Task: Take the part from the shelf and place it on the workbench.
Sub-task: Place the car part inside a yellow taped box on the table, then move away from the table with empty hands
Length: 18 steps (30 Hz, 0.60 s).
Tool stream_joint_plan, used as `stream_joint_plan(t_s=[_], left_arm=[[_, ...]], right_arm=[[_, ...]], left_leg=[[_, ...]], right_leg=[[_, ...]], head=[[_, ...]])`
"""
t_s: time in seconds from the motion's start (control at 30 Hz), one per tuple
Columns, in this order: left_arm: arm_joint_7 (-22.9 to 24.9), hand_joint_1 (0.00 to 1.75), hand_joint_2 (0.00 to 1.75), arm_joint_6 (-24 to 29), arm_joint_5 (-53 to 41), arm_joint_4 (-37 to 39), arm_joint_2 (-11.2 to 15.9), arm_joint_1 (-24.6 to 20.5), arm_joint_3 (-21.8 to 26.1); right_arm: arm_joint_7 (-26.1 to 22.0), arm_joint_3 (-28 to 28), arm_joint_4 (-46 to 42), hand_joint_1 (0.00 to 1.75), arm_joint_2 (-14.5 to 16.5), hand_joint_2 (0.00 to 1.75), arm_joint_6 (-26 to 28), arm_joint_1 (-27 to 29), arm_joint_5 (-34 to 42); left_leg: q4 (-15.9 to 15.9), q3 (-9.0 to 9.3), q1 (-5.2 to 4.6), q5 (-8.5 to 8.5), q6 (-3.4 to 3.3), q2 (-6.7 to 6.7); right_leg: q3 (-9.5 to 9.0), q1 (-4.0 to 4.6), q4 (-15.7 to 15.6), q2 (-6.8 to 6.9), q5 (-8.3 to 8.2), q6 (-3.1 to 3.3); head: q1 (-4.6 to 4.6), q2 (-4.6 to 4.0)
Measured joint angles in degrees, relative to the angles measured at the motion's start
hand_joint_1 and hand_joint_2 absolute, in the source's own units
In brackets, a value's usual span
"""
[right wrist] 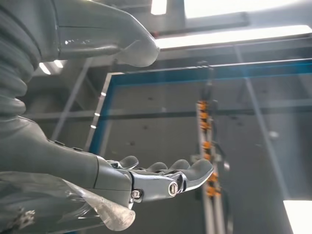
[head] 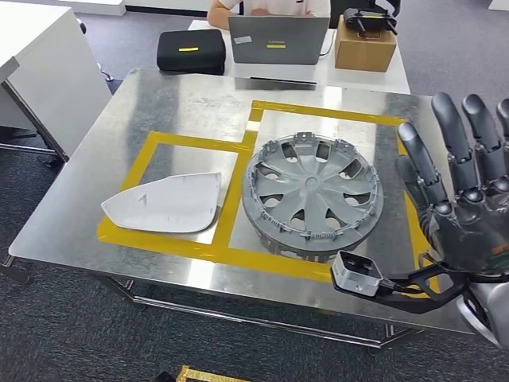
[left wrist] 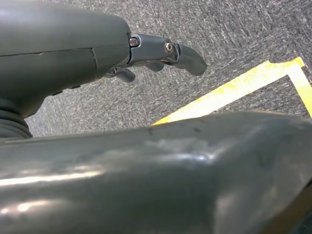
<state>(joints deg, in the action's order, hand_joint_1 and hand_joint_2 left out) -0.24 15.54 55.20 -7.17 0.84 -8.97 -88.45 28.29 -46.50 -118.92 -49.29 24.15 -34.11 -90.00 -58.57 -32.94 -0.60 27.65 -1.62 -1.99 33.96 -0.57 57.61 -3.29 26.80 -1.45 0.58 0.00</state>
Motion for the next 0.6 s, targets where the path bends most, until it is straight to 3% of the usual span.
stream_joint_plan(t_s=[0.07,0.1,0.13,0.2,0.27,0.3,0.37,0.4,0.43,0.5,0.53,0.6], left_arm=[[0.1,0.00,0.00,0.1,-0.1,0.0,0.0,0.0,0.0],[0.1,0.00,0.00,0.1,-0.1,0.0,0.0,0.0,0.0],[0.1,0.00,0.00,0.2,-0.2,0.0,0.0,0.0,0.0],[0.1,0.00,0.00,0.3,-0.3,0.0,-0.2,-0.1,0.0],[0.1,0.00,0.00,0.3,-0.4,-0.1,-0.4,-0.2,0.0],[0.1,0.00,0.00,0.3,-0.4,-0.1,-0.4,-0.1,0.0],[0.2,0.00,0.00,0.3,-0.4,-0.1,-0.3,0.2,0.0],[0.2,0.00,0.00,0.3,-0.5,-0.1,-0.4,0.3,0.0],[0.2,0.00,0.00,0.3,-0.5,-0.1,-0.4,0.3,0.0],[0.2,0.00,0.00,0.4,-0.6,-0.1,-0.4,0.1,0.0],[0.2,0.00,0.00,0.4,-0.6,-0.1,-0.3,0.0,0.0],[0.2,0.00,0.00,0.6,-0.7,-0.1,-0.2,-0.1,0.0]], right_arm=[[-6.5,4.5,0.0,0.00,2.4,1.75,4.1,5.8,0.0],[-12.5,8.2,-0.1,0.00,6.1,1.75,7.3,10.0,0.0],[-20.7,12.6,-0.1,0.00,11.3,1.75,10.4,14.6,0.0],[-43.5,23.7,-0.4,0.00,24.2,1.75,14.6,22.1,0.1],[-63.8,33.9,-0.5,0.00,33.6,1.75,15.5,26.3,0.1],[-69.2,37.8,-0.5,0.00,36.8,1.75,15.6,27.9,0.1],[-70.9,42.9,-0.5,0.00,42.1,1.75,15.6,30.5,0.1],[-69.8,44.6,-0.5,0.00,44.1,1.75,15.6,31.4,0.1],[-68.7,46.0,-0.5,0.00,45.9,1.75,15.6,32.1,0.1],[-67.5,48.2,-0.5,0.00,48.6,1.75,15.6,32.9,0.1],[-67.2,48.9,-0.5,0.00,49.5,1.75,15.6,33.2,0.1],[-66.8,50.0,-0.5,0.00,51.1,1.75,15.6,33.7,0.0]], left_leg=[[-0.1,-0.03,0.00,-0.01,-0.19,-0.10],[-0.1,0.01,0.05,-0.09,-0.32,-0.18],[0.1,0.08,0.13,-0.31,-0.50,-0.18],[1.2,0.34,0.33,-1.18,-1.02,0.17],[2.1,0.28,0.43,-1.98,-1.49,0.59],[2.2,0.06,0.43,-2.15,-1.55,0.75],[2.1,-0.59,0.50,-2.48,-1.28,1.34],[2.0,-0.90,0.57,-2.65,-1.07,1.72],[1.9,-1.23,0.72,-2.84,-0.82,2.04],[1.4,-1.92,1.06,-3.12,-0.18,2.46],[1.1,-2.23,1.12,-3.25,0.24,2.57],[0.6,-2.62,1.03,-3.57,1.11,2.67]], right_leg=[[-0.13,-0.01,-0.1,0.08,-0.06,-0.15],[-0.26,0.02,-0.2,0.11,-0.18,-0.29],[-0.35,0.07,-0.4,0.04,-0.35,-0.49],[0.09,0.04,0.1,0.67,0.45,-0.73],[1.94,-0.07,4.3,1.97,3.91,-0.88],[3.30,-0.12,7.9,2.46,6.18,-1.07],[5.39,-0.43,14.3,2.75,9.22,-1.58],[5.17,-0.62,15.0,2.85,9.20,-1.86],[3.68,-0.84,13.3,3.01,8.17,-2.18],[-1.67,-1.29,5.3,3.51,5.57,-2.87],[-3.91,-1.34,1.9,3.50,4.61,-2.80],[-5.33,-1.26,-0.6,3.23,4.40,-2.14]], head=[[-0.03,0.00],[-0.13,0.00],[-0.24,0.00],[-0.26,0.00],[-0.32,0.00],[-0.51,0.00],[-0.67,0.00],[-0.67,0.00],[-0.66,0.00],[-0.73,0.00],[-0.76,0.00],[-0.74,0.00]])
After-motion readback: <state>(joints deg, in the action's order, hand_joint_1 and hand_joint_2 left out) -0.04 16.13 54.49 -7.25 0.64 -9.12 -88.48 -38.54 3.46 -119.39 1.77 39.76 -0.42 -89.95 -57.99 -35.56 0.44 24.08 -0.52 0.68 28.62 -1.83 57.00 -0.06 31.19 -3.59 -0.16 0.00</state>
